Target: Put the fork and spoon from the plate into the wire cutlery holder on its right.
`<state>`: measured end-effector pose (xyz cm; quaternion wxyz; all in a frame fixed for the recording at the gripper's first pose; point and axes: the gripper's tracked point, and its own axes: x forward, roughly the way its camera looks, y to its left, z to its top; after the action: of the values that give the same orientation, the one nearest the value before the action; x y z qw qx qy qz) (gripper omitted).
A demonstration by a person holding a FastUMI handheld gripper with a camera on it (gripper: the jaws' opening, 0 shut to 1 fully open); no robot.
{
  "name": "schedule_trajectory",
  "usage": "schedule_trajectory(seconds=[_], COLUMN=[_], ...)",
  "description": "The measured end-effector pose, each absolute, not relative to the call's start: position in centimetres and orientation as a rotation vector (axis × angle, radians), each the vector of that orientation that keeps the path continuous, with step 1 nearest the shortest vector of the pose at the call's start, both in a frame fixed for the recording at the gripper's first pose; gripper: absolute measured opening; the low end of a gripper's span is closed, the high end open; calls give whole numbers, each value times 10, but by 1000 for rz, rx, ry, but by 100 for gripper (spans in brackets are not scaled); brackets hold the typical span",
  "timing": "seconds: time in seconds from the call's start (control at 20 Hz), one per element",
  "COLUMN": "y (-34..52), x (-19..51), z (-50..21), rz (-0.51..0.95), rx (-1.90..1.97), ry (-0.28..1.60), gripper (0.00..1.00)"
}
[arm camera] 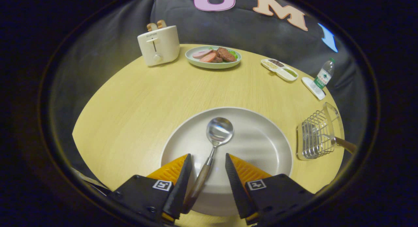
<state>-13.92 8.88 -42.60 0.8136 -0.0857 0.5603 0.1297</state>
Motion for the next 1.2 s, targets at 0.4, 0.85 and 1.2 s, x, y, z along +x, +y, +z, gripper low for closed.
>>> schedule_trajectory(seconds=[0.4,0.85,1.2], y=[81,79,75], x=[-139,-139,-134], z=[-421,-429,-416], rz=[244,266,304], rx=[-141,-96,-58], ry=[1238,1318,1356], gripper=[40,8,8])
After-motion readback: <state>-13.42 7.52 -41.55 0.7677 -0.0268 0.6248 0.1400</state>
